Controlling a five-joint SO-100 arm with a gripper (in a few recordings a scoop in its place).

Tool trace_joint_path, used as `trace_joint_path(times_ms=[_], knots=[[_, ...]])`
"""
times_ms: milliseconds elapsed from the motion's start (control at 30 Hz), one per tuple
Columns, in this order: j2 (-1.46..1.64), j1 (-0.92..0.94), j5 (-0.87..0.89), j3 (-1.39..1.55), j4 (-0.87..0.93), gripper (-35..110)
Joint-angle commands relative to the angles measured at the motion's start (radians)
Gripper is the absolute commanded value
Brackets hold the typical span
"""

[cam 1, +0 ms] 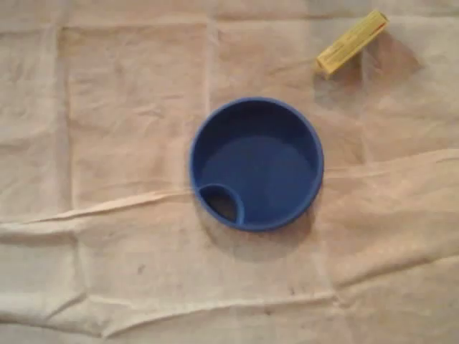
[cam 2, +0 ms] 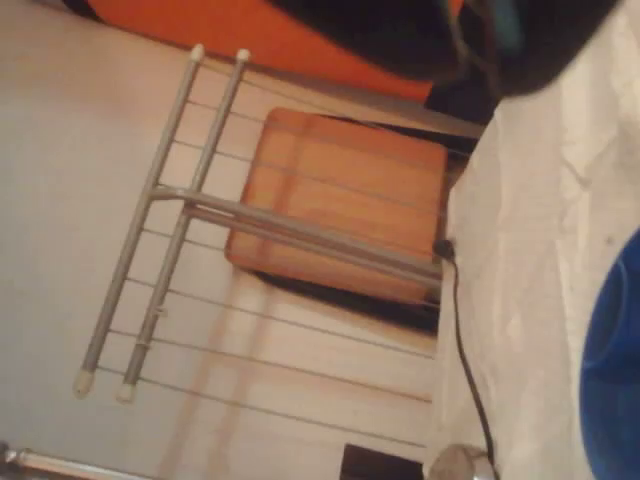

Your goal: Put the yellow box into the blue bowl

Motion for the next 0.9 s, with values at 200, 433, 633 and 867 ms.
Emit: trace_joint_path(times_ms=[200, 433, 633, 867], knots=[[0.038, 0.002, 0.011, -0.006, -0.003, 0], [0.023, 0.000, 0.011, -0.006, -0.003, 0], [0.005, -0.002, 0.009, -0.003, -0.003, 0], [-0.268, -0.003, 0.008, -0.011, -0.003, 0]])
